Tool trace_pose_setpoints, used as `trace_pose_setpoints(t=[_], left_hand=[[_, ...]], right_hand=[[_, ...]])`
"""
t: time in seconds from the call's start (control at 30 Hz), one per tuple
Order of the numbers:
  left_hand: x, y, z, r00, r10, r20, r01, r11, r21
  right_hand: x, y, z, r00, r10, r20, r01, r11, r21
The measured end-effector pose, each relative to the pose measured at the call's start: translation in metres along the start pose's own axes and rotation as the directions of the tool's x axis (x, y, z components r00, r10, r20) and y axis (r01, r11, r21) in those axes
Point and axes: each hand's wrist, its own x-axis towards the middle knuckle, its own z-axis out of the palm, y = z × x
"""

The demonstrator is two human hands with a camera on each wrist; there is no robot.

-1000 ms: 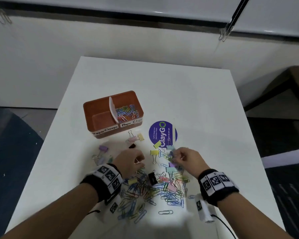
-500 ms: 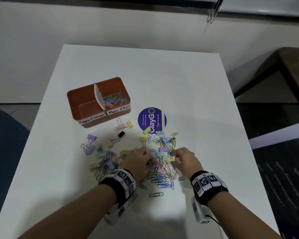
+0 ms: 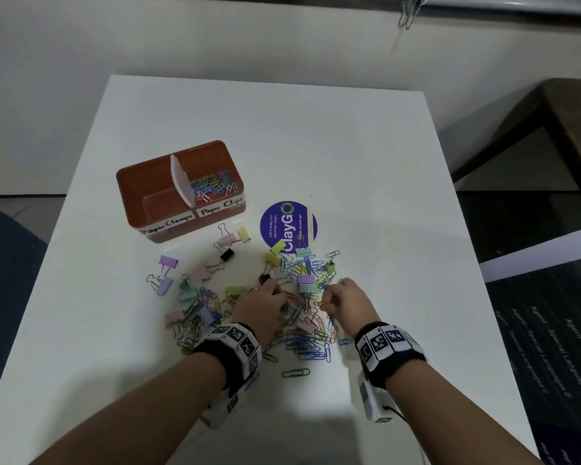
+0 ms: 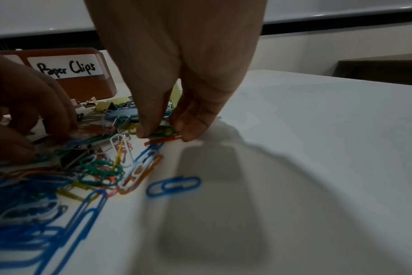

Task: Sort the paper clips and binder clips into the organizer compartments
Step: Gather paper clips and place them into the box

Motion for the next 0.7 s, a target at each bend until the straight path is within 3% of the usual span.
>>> trace_pose_setpoints(t=[0.17,0.37,0.5,0.7], left_hand=[[-0.001,0.001,0.001,0.999,0.033,-0.007,-0.033,0.999,-0.016],[-0.003,0.001,0.000,0.999,0.034,-0.037,-0.039,0.990,-0.135],[-0.002,0.000,-0.002,0.995,0.097,0.034,-0.093,0.990,-0.107],[0.009,-0.001,-0.002,0.996,0.043,0.075,-0.029,0.983,-0.184]], right_hand=[[-0.003,-0.008,-0.001,0.998,-0.055,0.005,0.055,0.998,-0.023],[-0.005,-0.012,-0.001,1.000,-0.018,0.005,0.017,0.999,0.039],[-0.003,-0.012,-0.002,1.000,0.022,0.018,-0.023,0.998,0.051],[-0.004,-0.013,-0.002,1.000,-0.005,0.019,0.006,1.000,-0.031]])
